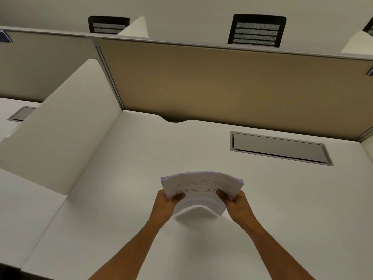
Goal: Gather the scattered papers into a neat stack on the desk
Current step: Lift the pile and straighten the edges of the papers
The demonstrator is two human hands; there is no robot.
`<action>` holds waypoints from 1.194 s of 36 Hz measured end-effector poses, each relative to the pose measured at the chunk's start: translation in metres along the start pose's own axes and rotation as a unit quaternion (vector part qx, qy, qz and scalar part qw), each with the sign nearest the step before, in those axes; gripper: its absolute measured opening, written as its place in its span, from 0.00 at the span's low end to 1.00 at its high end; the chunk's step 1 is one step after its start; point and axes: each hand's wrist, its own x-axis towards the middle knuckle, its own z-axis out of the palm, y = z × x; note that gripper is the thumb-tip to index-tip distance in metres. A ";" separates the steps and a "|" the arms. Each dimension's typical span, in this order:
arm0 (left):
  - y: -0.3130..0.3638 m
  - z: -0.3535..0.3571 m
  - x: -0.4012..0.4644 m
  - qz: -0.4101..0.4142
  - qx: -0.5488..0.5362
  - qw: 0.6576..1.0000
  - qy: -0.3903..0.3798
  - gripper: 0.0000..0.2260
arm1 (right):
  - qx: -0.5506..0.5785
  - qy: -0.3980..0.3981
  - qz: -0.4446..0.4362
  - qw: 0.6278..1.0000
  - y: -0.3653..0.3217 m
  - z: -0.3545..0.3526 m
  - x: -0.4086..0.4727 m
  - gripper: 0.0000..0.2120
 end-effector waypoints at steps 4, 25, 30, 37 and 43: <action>-0.007 0.002 -0.004 -0.012 0.007 1.000 -0.007 0.14 | -0.009 -0.011 0.022 1.000 0.009 -0.001 -0.002 0.09; -0.013 0.006 -0.009 -0.014 -0.006 1.000 -0.008 0.13 | -0.094 -0.017 0.041 0.995 0.020 -0.001 0.004 0.06; 0.005 -0.014 0.004 0.040 -0.022 0.999 0.008 0.19 | -0.185 -0.051 0.026 0.981 -0.005 -0.011 0.015 0.08; 0.051 -0.033 0.015 0.272 0.171 0.945 0.067 0.48 | -0.371 -0.135 -0.014 0.919 -0.048 -0.025 0.027 0.09; 0.083 -0.019 0.020 0.271 0.234 0.920 -0.161 0.28 | -0.490 -0.187 -0.028 0.851 -0.076 -0.015 0.026 0.12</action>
